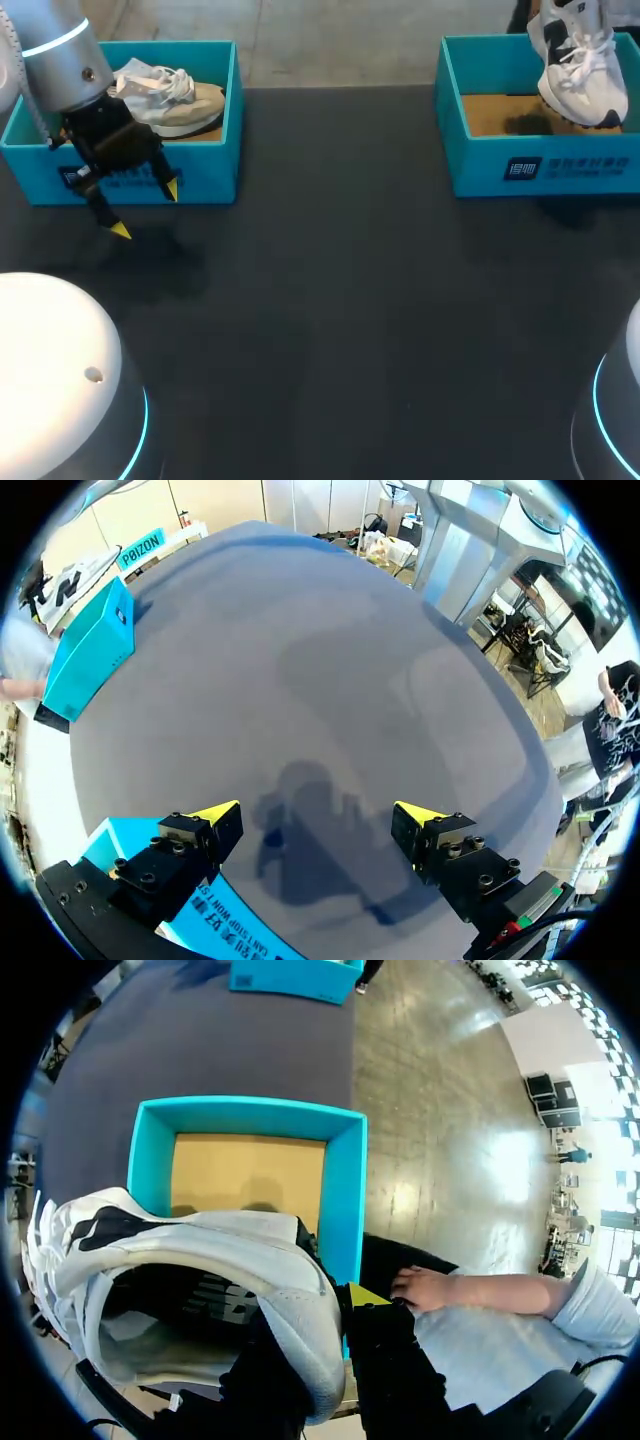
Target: Take the shoe out of the shoebox, open the shoe tongue, remove and reinsert the insole, then place the shoe into the shoebox
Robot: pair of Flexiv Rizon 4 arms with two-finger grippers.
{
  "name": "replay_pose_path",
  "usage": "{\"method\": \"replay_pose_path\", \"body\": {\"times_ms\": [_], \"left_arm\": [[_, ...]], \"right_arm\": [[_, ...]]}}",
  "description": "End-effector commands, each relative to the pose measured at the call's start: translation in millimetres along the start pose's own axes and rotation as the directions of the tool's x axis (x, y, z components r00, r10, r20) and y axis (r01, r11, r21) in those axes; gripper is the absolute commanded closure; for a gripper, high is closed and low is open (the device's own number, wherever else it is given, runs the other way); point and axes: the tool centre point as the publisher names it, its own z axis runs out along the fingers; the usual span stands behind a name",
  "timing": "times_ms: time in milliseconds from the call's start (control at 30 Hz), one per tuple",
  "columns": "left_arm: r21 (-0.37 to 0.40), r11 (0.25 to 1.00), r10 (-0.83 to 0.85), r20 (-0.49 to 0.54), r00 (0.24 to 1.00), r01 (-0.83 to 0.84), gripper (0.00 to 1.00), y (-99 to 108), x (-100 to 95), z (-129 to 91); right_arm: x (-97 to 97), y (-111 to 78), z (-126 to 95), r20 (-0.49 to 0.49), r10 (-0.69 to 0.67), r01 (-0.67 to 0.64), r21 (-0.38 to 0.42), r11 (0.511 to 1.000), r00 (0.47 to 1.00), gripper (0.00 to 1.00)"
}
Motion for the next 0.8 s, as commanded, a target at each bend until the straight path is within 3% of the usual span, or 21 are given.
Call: {"method": "replay_pose_path", "body": {"times_ms": [33, 333, 467, 533, 633, 800], "left_arm": [[-0.002, 1.000, 0.001, 0.002, 1.000, -0.001, 0.00, -0.4, 1.3, 0.1], [-0.002, 1.000, 0.001, 0.002, 1.000, -0.001, 0.00, -0.4, 1.3, 0.1], [-0.002, 1.000, 0.001, 0.002, 1.000, -0.001, 0.00, -0.4, 1.3, 0.1], [-0.002, 1.000, 0.001, 0.002, 1.000, -0.001, 0.00, -0.4, 1.3, 0.1], [-0.002, 1.000, 0.001, 0.002, 1.000, -0.001, 0.00, -0.4, 1.3, 0.1], [-0.002, 1.000, 0.001, 0.002, 1.000, -0.001, 0.00, -0.4, 1.3, 0.1]], "right_arm": [[-3.0, -3.4, 1.0, -0.003, 0.014, -0.014, -0.005, 1.000, 1.000, 1.00], [-23.2, -17.5, 12.8, 0.021, 0.039, -0.039, 0.028, 0.999, 0.999, 1.00], [-23.1, -25.3, 16.5, -0.002, 0.194, -0.193, 0.080, 0.978, 0.981, 1.00], [-23.4, -34.0, 20.2, -0.006, 0.324, -0.320, 0.142, 0.937, 0.946, 1.00], [-20.1, -49.9, 22.3, 0.012, 0.539, -0.529, 0.206, 0.823, 0.843, 1.00], [-5.8, -70.9, 19.8, 0.078, 0.748, -0.741, 0.237, 0.628, 0.659, 1.00]]}}
